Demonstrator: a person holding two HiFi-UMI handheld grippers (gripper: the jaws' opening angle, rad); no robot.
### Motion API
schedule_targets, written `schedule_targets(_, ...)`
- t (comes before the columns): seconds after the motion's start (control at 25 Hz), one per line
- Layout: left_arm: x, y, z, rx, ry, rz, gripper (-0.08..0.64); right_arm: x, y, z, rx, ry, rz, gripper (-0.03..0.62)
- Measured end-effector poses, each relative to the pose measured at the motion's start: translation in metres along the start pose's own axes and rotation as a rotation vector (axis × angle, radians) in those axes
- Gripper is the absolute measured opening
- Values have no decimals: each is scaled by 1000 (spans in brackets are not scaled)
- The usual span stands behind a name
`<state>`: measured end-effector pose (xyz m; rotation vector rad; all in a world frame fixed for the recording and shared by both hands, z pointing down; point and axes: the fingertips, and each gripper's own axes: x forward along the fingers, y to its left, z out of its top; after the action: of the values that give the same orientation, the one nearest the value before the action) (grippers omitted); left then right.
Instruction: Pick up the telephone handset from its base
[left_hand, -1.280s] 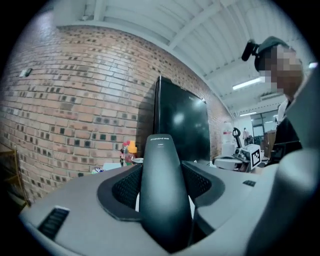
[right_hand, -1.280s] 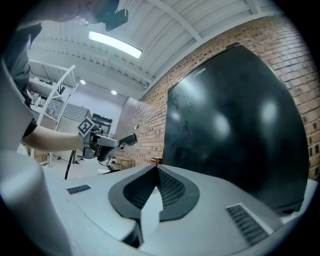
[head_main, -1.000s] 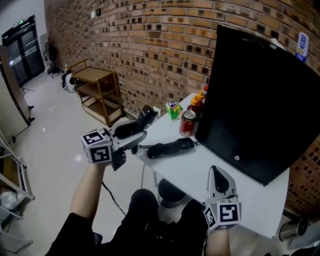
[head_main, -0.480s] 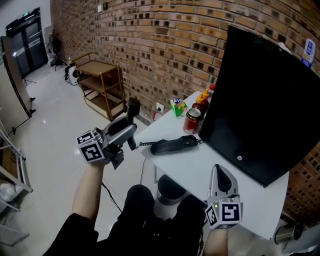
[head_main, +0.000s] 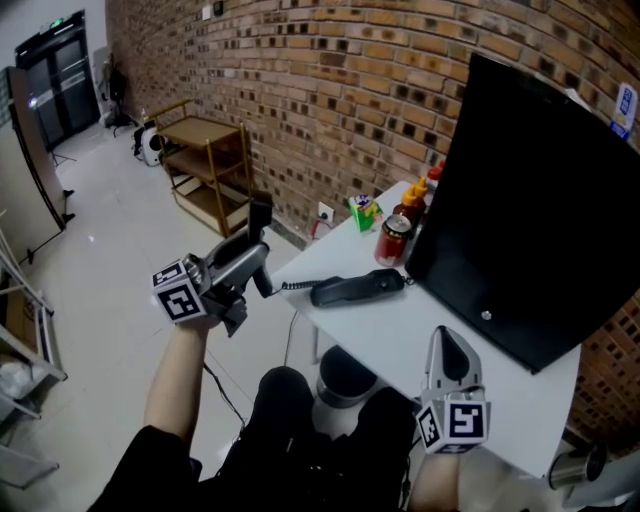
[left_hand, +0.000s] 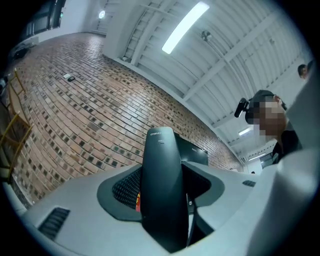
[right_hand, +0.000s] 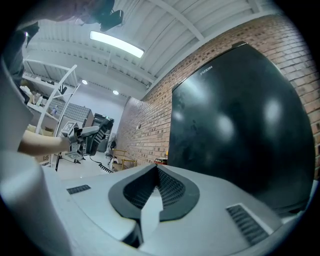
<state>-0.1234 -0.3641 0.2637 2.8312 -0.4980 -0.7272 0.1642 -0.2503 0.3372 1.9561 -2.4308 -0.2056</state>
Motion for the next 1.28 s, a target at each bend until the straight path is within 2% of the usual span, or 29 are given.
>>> schedule_targets(0.36, 4, 3, -6, -18, 30, -29, 252, -5, 4, 8, -24, -3, -13, 9)
schedule_targets(0.56, 3, 3, -3, 17, 32, -17, 252, -7, 6, 6, -31, -2, -5, 9)
schedule_targets(0.72, 4, 2, -6, 1, 35, -32, 252, -8, 7, 9, -33, 3, -9, 9)
schedule_targets(0.88, 4, 1, -6, 30, 54, -22, 252, -10, 8, 9, -28, 4, -12, 9)
schedule_targets(1.28, 10, 6, -5, 44, 74, -18, 252, -9, 0, 14, -43, -2, 12, 9)
